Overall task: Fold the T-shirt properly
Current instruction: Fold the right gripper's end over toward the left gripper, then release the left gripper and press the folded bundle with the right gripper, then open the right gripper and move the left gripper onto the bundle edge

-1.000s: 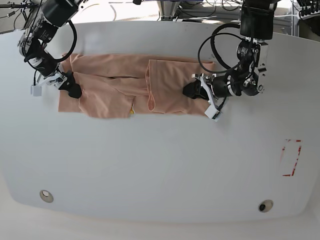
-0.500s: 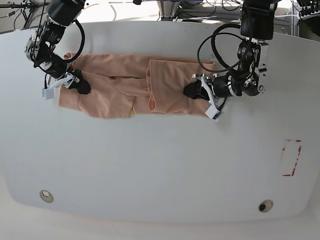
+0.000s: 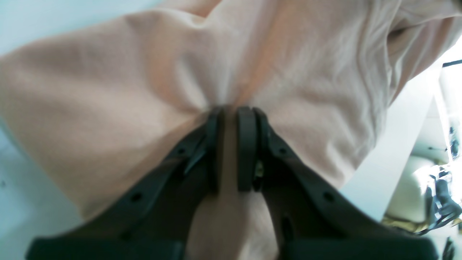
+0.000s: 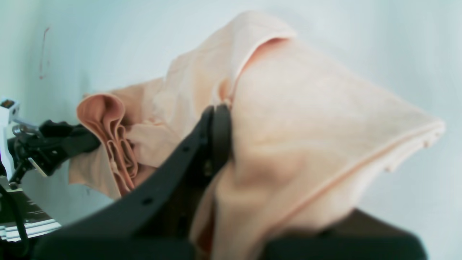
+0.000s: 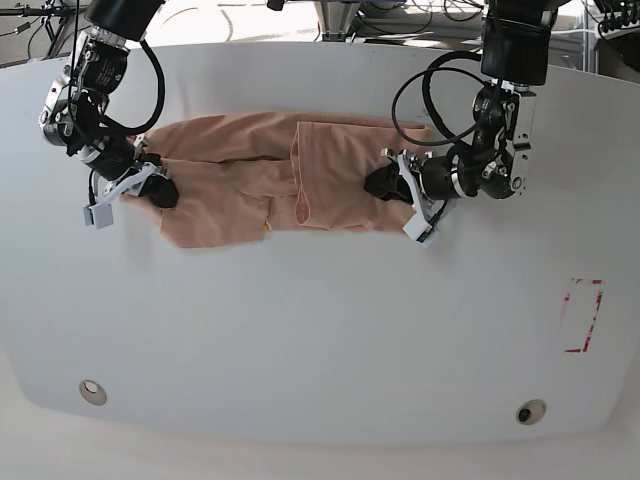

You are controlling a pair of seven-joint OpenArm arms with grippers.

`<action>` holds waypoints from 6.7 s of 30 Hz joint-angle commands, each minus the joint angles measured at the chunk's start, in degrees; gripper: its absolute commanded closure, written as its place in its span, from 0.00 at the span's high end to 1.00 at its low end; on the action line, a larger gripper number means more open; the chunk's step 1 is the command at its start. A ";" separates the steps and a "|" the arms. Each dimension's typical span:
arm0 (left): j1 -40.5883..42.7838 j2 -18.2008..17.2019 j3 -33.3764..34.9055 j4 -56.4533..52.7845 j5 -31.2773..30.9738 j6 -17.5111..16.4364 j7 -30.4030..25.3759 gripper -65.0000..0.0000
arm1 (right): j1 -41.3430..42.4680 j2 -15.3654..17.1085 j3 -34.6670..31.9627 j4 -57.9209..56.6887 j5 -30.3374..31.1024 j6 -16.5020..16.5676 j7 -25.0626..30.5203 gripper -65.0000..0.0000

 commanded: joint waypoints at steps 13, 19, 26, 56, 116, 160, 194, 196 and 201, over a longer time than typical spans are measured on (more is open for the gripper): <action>-3.51 5.74 2.91 -4.17 20.38 2.83 5.07 0.10 | -0.48 1.75 -21.97 19.85 -6.46 1.08 1.95 0.00; -4.30 7.06 2.91 -8.74 20.47 2.83 2.52 0.10 | 1.10 1.66 -31.11 19.93 -6.37 0.91 7.40 0.00; -4.74 7.67 3.00 -12.88 20.47 2.83 0.59 0.10 | 3.21 -2.47 -36.91 19.76 -6.55 0.64 9.86 0.00; -4.57 7.59 2.73 -12.70 18.27 2.47 0.85 0.10 | 6.81 -7.74 -37.53 9.56 -12.61 0.73 14.96 0.16; -3.42 -8.50 -17.57 22.11 -11.97 2.47 8.15 0.36 | 9.19 -13.37 -40.17 7.89 -22.90 0.73 15.31 0.78; 15.13 -26.00 -58.01 23.70 -16.46 2.39 8.15 0.36 | 16.66 -16.18 -49.57 -6.00 -22.37 0.82 16.63 0.10; 16.97 -25.12 -56.43 21.67 -16.46 2.39 8.15 0.36 | 27.65 -21.37 -63.11 -12.07 -22.99 0.56 21.20 0.66; 17.06 -25.12 -54.58 22.29 -16.55 2.39 8.15 0.36 | 27.39 -19.08 -60.82 -10.13 -22.90 0.56 20.41 0.75; 17.15 -25.03 -46.85 25.54 -16.55 2.39 8.15 0.36 | 27.39 -14.86 -56.87 -8.81 -22.90 0.56 19.71 0.88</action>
